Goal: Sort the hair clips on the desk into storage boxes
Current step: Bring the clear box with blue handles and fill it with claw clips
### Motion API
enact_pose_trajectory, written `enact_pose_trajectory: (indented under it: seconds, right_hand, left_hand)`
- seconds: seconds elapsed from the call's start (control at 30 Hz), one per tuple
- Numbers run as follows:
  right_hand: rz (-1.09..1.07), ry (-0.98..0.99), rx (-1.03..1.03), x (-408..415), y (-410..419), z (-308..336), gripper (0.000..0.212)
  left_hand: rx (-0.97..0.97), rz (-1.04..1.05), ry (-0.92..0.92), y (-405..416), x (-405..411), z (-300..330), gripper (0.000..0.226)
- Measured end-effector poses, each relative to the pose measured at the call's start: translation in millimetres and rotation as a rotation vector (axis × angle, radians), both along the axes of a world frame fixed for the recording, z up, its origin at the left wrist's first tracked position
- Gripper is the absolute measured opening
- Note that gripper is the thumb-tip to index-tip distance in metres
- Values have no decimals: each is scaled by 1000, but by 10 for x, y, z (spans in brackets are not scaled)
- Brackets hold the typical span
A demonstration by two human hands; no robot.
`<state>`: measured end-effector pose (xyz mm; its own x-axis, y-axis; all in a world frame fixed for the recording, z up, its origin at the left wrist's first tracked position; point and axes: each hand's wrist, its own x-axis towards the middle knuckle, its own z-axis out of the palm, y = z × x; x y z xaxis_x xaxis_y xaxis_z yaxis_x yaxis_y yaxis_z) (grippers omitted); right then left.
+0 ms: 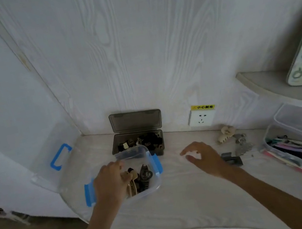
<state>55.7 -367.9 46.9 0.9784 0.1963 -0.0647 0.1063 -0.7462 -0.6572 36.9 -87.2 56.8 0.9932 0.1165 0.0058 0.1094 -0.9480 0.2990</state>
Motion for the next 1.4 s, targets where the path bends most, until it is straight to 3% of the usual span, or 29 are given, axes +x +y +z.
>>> enact_pose_trajectory:
  seconds: [0.13,0.27,0.43,0.63,0.8,0.97,1.13,1.3,1.4]
  right_hand:
    - [-366,-11,-162,46,-821,-275,35]
    - [-502,185,-371,169,-1286,-454,61]
    - [-408,336,-218,223,-1552,-467,59]
    - [-327,353,-180,-172,-1616,-482,51]
    - [-228,438,-295,-416,-1746,-367,44]
    - [-309,427,-98,-509,-1747,-288,29]
    - [-275,305,119,-456,-1451,0,12]
    - [-55,229,206,-260,-772,418,10]
    - [85,177,306,-155,-201,716,10]
  left_hand:
    - [-62,-155,-77,-445,125,181,21]
    - [-182,-392,14,-1155,263,179,20]
    - [-168,-719,211,-2052,333,-103,41]
    - [-86,-838,330,-2670,402,-464,66]
    - [-24,-792,285,-2652,349,-617,39]
    - [-105,-716,309,-2337,255,-552,42]
    - [-448,-557,341,-1738,149,-108,39]
    - [-578,-266,234,-811,-24,342,28]
    - [-466,-33,113,-289,-196,436,29]
